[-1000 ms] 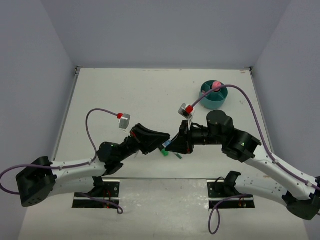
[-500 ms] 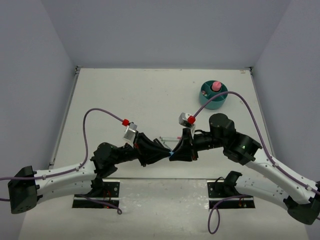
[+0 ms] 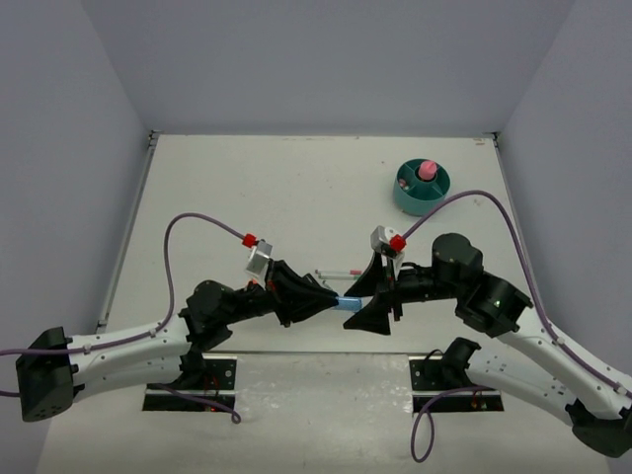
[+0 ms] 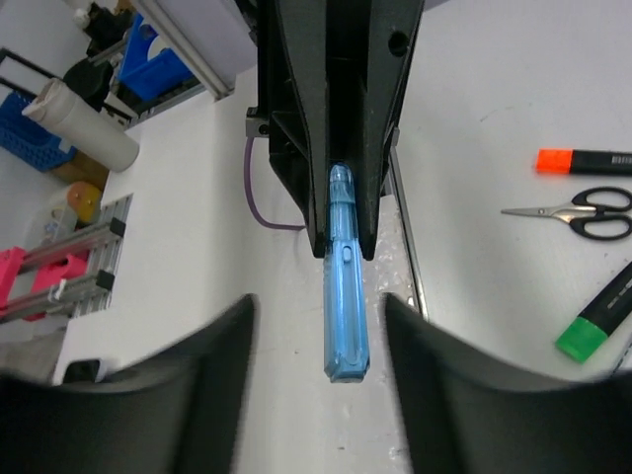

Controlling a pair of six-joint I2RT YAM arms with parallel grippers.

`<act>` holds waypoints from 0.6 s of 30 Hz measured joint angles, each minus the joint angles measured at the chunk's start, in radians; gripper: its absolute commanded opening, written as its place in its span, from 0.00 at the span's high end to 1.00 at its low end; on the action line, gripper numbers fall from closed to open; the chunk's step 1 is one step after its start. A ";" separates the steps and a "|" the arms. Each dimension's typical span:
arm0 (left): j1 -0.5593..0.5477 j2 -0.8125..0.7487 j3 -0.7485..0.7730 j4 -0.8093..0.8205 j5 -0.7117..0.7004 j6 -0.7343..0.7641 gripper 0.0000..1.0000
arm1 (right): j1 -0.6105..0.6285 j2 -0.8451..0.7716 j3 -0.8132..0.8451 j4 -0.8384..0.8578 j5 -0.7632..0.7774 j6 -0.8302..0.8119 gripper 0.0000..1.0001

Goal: Sort the stationery into containers
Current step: Place the pen in the storage box.

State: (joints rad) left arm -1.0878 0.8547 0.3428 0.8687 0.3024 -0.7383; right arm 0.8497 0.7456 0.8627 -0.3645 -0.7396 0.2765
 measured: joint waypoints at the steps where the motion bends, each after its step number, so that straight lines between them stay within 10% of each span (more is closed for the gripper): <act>1: 0.000 -0.001 0.004 -0.009 -0.009 0.001 1.00 | 0.000 -0.005 -0.004 -0.002 0.008 0.000 0.01; 18: 0.147 0.377 0.571 -0.577 -0.446 0.153 1.00 | 0.000 -0.286 0.128 -0.386 1.116 0.321 0.01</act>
State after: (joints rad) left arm -0.9411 1.2317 0.9135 0.2918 -0.1435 -0.5851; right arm 0.8493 0.4598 0.9903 -0.7505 0.3765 0.5979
